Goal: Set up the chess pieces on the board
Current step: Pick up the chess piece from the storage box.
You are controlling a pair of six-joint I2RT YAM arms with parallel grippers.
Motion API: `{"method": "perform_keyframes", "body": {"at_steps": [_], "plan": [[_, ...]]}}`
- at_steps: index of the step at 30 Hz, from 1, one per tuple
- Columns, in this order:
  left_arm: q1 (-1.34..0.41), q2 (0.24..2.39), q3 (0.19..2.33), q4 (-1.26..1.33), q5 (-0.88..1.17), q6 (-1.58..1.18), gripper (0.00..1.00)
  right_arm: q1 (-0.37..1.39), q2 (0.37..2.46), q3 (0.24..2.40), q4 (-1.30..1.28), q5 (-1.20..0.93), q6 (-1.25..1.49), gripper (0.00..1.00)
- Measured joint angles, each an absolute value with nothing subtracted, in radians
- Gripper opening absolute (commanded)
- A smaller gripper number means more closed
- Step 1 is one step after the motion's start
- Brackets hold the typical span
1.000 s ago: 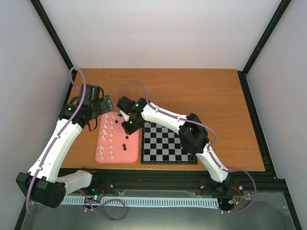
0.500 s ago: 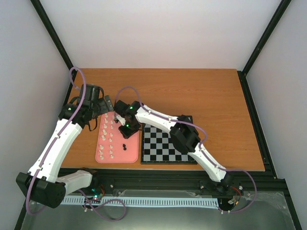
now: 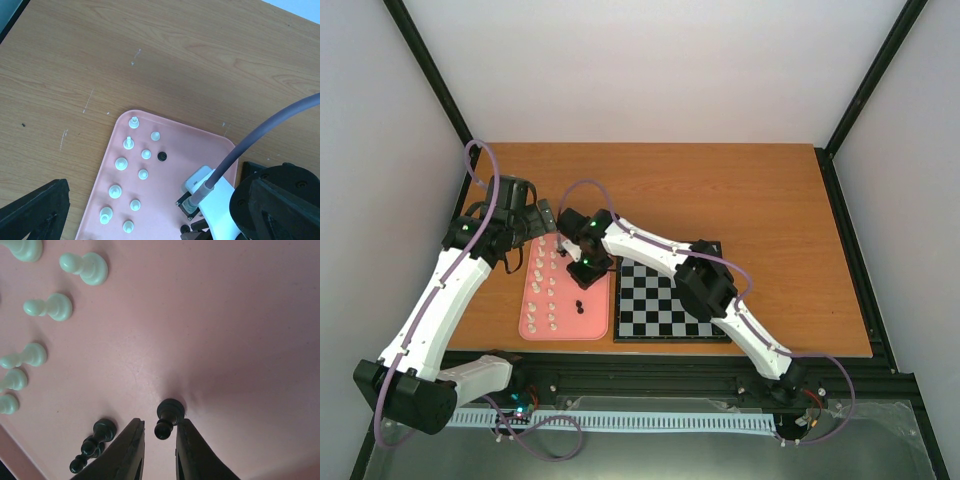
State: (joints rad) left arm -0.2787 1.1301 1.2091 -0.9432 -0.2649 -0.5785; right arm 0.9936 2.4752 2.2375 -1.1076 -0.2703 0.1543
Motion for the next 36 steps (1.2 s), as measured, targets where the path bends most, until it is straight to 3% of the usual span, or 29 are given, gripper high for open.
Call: {"method": "perform_keyframes", "body": {"at_steps": [9, 14, 25, 31, 36], "plan": [[-0.279, 1.13, 1.209, -0.943, -0.265, -0.579, 1.0, 0.994, 2.487, 2.247, -1.112, -0.274, 0.152, 0.15], [-0.279, 1.127, 1.208, -0.943, -0.266, -0.579, 1.0, 0.994, 2.492, 2.248, -1.115, -0.279, 0.151, 0.04], [-0.279, 1.121, 1.206, -0.944, -0.266, -0.579, 1.0, 0.993, 2.475, 2.231, -1.106, -0.236, 0.163, 0.03], [-0.279, 1.115, 1.206, -0.943, -0.266, -0.579, 1.0, 0.968, 2.341, 2.136, -1.109, -0.167, 0.192, 0.03], [-0.279, 1.113, 1.205, -0.943, -0.267, -0.579, 1.0, 0.906, 2.111, 1.98, -1.092, -0.116, 0.219, 0.03]]}}
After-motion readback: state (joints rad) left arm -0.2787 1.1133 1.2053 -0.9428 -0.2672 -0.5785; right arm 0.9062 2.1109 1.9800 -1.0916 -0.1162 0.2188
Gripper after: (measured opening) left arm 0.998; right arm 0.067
